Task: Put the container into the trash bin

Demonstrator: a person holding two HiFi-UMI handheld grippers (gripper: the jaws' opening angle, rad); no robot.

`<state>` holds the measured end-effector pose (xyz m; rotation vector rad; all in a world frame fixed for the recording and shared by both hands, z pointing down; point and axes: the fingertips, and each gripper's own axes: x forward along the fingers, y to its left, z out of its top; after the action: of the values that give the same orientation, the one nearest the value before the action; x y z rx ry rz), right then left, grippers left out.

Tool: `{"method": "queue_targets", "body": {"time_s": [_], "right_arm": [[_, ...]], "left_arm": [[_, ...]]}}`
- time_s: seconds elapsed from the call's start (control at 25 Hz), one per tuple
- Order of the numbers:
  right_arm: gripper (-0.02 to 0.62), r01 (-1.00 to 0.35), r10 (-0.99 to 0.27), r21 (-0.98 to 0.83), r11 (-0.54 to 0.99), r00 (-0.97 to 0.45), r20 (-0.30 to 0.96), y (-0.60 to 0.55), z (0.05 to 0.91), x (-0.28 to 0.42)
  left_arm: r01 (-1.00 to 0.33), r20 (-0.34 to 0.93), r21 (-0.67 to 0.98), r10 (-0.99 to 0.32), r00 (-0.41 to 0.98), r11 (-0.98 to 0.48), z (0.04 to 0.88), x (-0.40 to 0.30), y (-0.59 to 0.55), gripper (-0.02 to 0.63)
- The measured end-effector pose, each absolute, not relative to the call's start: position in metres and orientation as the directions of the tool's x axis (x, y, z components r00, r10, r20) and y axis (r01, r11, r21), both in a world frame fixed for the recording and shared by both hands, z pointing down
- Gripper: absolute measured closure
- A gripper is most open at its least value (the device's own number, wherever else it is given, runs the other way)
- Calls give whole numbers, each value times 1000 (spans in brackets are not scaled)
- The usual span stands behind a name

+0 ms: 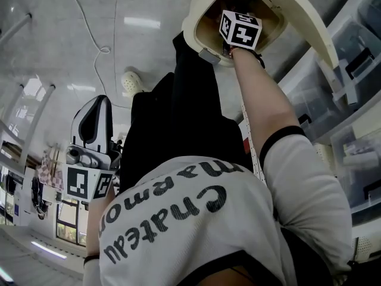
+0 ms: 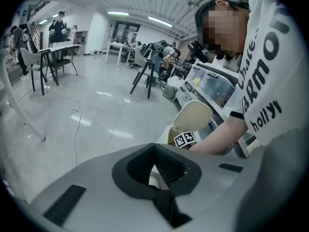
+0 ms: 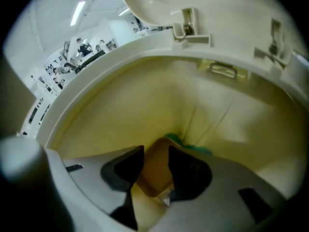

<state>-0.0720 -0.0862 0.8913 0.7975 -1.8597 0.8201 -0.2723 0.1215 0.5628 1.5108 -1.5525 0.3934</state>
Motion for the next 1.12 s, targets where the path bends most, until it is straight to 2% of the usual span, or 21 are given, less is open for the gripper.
{"method": "queue_targets", "body": {"time_s": [0.28,0.48,0.72,0.92,1.04,1.12], "right_arm": [[437,-843,-251,-204,498,-365,896,-102,874,-82],[451,-915,-341,-193,354,-318,884,-104,828,-63],[451,-949,-473,-210,236,-301,828,-86,732,-44],[453,-946,-569,-256,200,-325,755,-52,633,-44],[457,-941,-631,-289,176,-333,701,-40,582,-49],[459,-938,-665,-307,164,-335,668,-26,548,-51]], "left_arm": [[-902,740,391,-645,191,181,566,-271,137,583],[-902,694,412,-686,217,131,552,-278,142,583],[-894,594,448,-758,269,34,509,-293,147,583],[-871,449,490,-846,288,-36,446,-314,151,583],[-878,368,469,-883,293,-97,410,-327,143,583],[-895,360,427,-884,298,-128,389,-328,145,583]]}}
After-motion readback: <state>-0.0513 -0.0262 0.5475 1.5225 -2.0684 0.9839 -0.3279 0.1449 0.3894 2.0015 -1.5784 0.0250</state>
